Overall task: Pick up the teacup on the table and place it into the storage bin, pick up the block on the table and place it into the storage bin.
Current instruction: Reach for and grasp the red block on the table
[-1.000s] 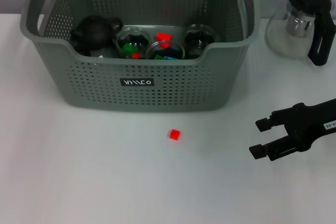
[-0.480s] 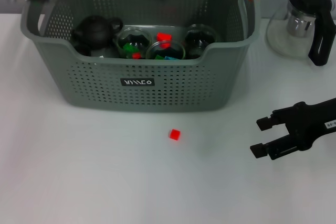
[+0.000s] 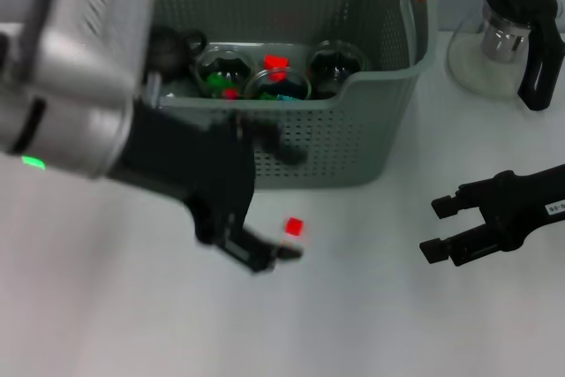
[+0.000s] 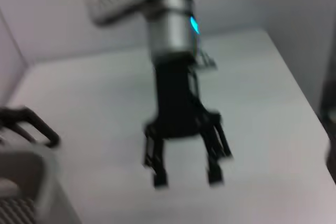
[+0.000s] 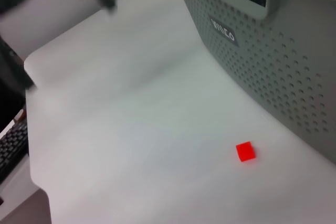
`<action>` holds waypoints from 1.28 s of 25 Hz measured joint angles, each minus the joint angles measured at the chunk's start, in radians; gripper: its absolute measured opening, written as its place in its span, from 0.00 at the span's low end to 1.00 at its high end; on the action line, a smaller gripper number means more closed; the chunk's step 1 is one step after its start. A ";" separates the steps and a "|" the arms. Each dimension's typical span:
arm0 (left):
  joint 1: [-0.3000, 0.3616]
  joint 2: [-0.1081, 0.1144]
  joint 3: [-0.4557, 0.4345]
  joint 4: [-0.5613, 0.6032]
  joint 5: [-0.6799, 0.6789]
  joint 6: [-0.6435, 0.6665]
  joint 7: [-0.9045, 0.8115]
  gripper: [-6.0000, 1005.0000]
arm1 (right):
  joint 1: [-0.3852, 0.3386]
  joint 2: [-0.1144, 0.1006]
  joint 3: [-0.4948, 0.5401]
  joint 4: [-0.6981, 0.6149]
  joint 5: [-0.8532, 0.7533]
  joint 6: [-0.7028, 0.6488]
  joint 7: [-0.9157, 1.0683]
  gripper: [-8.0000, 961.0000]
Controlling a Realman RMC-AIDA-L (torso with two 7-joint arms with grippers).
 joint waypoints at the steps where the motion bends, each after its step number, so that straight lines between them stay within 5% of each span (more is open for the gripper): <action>1: -0.002 -0.001 0.029 -0.007 0.039 -0.002 0.011 0.96 | 0.000 0.001 0.000 0.000 0.000 0.001 0.001 0.96; 9: -0.103 0.001 0.276 -0.196 0.320 -0.171 0.007 0.96 | 0.003 0.003 0.000 0.001 0.001 0.001 0.004 0.96; 17: -0.221 0.001 0.464 -0.406 0.453 -0.382 -0.004 0.95 | 0.003 0.003 -0.005 0.001 -0.002 -0.003 0.012 0.96; 27: -0.343 -0.001 0.492 -0.573 0.481 -0.444 -0.003 0.95 | -0.001 -0.004 -0.006 0.001 -0.004 -0.007 0.012 0.96; 32: -0.350 -0.003 0.494 -0.579 0.478 -0.421 -0.017 0.89 | -0.006 -0.003 -0.006 0.001 -0.004 -0.006 0.011 0.96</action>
